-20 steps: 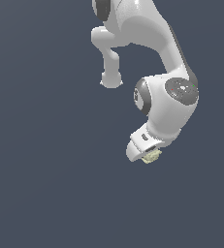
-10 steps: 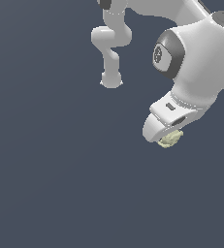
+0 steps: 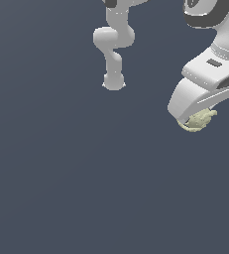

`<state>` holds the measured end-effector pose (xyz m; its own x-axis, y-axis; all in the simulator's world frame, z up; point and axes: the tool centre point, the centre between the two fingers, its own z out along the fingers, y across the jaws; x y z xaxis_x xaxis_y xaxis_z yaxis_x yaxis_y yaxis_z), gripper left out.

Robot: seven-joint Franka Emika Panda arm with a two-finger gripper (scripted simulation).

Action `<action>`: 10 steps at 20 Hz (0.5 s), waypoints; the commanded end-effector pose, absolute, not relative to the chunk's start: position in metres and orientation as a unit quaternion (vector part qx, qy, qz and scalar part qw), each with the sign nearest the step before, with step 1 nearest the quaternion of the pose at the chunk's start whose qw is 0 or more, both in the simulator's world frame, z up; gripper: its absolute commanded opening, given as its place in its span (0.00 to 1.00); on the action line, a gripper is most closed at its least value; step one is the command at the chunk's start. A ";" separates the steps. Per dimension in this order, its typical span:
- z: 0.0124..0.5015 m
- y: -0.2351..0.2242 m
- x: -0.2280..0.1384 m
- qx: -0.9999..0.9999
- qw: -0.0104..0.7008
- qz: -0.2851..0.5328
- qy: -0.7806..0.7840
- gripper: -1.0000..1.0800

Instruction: Pick up the object and move it to a goal position.

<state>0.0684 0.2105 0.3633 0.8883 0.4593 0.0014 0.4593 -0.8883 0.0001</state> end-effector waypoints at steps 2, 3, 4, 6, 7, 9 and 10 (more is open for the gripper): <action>0.386 0.218 0.067 -0.972 0.000 0.000 -0.236 0.00; 0.391 0.219 0.067 -0.972 0.000 0.000 -0.236 0.00; 0.395 0.221 0.067 -0.972 0.000 0.000 -0.236 0.00; 0.403 0.223 0.067 -0.972 0.000 0.000 -0.236 0.00; 0.406 0.224 0.067 -0.972 0.000 0.000 -0.236 0.00; 0.411 0.226 0.067 -0.972 0.000 0.000 -0.236 0.00; 0.413 0.227 0.067 -0.972 0.000 0.000 -0.236 0.00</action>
